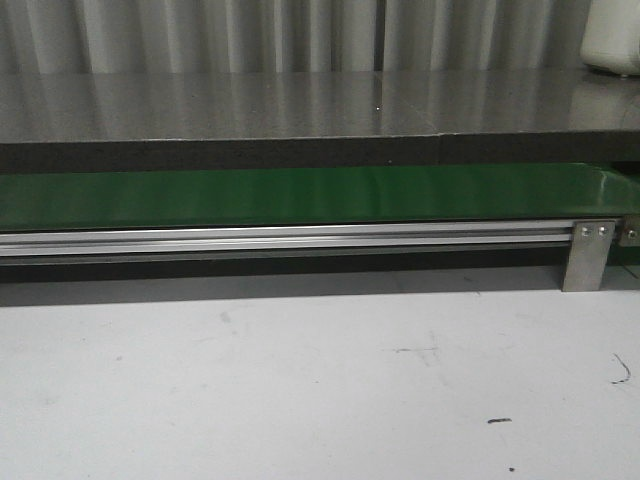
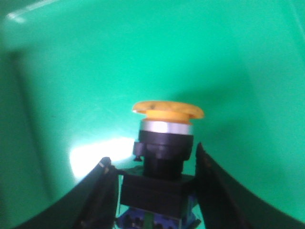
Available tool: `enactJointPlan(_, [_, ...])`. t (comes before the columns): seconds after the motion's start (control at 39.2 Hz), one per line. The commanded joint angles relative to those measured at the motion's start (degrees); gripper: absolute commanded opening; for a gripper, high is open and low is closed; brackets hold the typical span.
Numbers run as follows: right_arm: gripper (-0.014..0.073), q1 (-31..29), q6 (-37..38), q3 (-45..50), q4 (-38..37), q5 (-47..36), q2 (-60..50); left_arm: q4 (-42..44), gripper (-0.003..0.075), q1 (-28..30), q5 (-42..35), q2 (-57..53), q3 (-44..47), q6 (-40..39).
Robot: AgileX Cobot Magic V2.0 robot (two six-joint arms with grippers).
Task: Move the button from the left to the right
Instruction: 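Lift the push button and place it into the green tray with the right gripper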
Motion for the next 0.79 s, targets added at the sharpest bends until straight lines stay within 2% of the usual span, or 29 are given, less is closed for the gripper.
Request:
enactJointPlan(0.0, [0.0277, -0.69, -0.58, -1.71, -1.77, -1.95, -2.76, -0.90, -0.0021, -0.23, -4.99, 0.71, -1.34, -0.53])
enactJointPlan(0.2, [0.0559, -0.69, -0.58, -1.71, -2.21, -0.64, -3.12, -0.90, -0.0021, -0.23, -4.99, 0.71, -1.34, -0.53])
enactJointPlan(0.26, [0.0588, -0.69, -0.58, -1.71, -2.21, 0.20, -3.70, -0.90, -0.0021, -0.23, -4.99, 0.71, -1.34, -0.53])
enactJointPlan(0.33, [0.0572, -0.31, -0.58, -1.71, -2.21, 0.62, -5.68, -0.90, -0.0021, -0.23, -4.99, 0.71, -1.34, -0.53])
enactJointPlan(0.46, [0.0474, 2.30, -0.58, -1.76, -2.21, 0.25, -10.58, -0.90, -0.0021, -0.23, -4.99, 0.71, -1.34, -0.53])
enactJointPlan(0.69, [0.0058, 10.86, -0.58, -1.76, -2.21, -3.18, -20.86, -0.90, -0.0021, -0.23, -4.99, 0.71, -1.34, -0.53])
enactJointPlan(0.77, [-0.0047, 12.68, -0.58, -1.76, -2.21, -4.81, -23.45, -0.90, -0.0021, -0.23, -4.99, 0.71, -1.34, -0.53])
